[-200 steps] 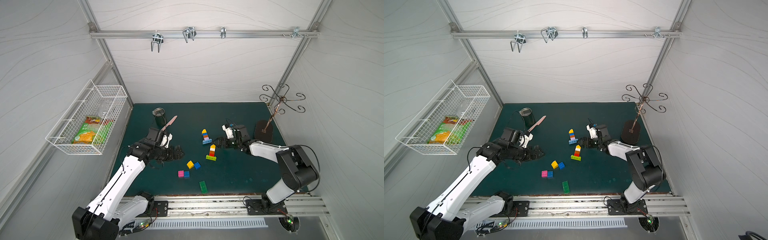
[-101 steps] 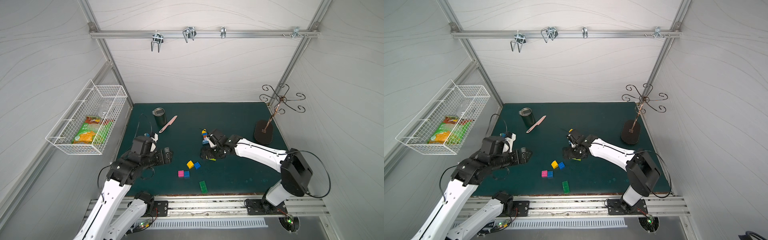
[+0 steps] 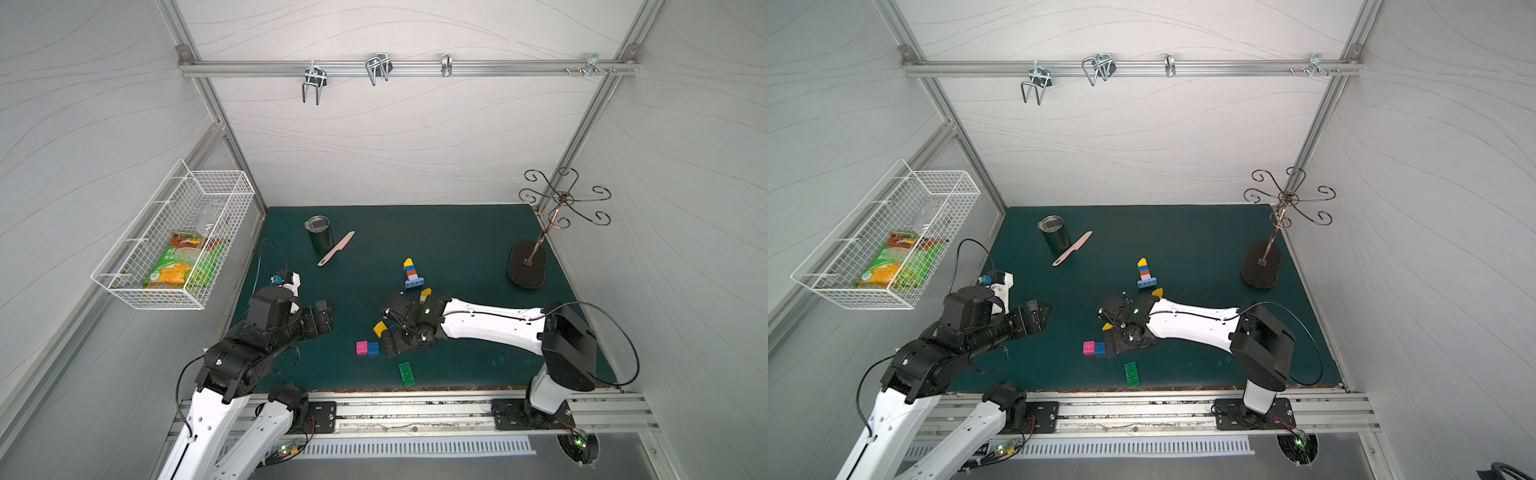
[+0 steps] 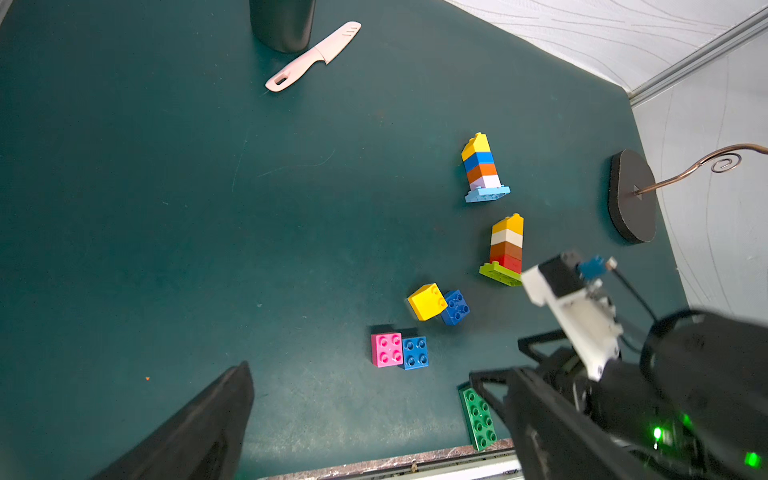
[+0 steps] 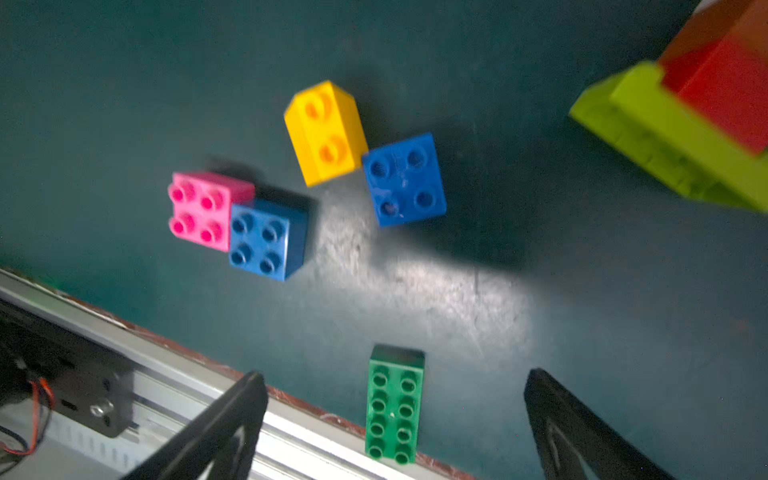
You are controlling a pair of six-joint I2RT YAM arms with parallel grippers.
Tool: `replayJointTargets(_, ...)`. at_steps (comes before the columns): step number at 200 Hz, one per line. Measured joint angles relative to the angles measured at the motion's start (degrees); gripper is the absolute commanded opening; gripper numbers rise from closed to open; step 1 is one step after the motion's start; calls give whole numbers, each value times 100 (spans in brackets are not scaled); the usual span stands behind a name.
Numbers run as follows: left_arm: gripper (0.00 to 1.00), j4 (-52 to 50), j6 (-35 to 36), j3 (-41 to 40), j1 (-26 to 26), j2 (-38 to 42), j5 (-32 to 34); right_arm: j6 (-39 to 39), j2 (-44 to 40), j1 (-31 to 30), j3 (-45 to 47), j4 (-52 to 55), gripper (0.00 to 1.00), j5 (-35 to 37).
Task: Assemble the number 1 with lego
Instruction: Adjust the lego brick at the center of the board.
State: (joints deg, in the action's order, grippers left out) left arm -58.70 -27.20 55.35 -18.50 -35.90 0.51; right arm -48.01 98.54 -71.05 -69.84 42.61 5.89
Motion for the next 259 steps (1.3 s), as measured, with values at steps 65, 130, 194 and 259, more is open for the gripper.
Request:
replayJointTargets(65, 99, 0, -2, -11, 0, -7, 2, -457, 11, -457, 205, 531, 91, 63)
replayJointTargets(130, 99, -2, -4, -11, 0, -15, 22, -516, 280, -470, 546, 72, 83, -328)
replayJointTargets(194, 100, -2, -4, -20, -2, -90, 42, -581, 415, -470, 590, -170, 60, -411)
replayJointTargets(259, 99, -2, -4, -20, 0, -105, 57, -863, 280, -197, 817, -334, 30, -437)
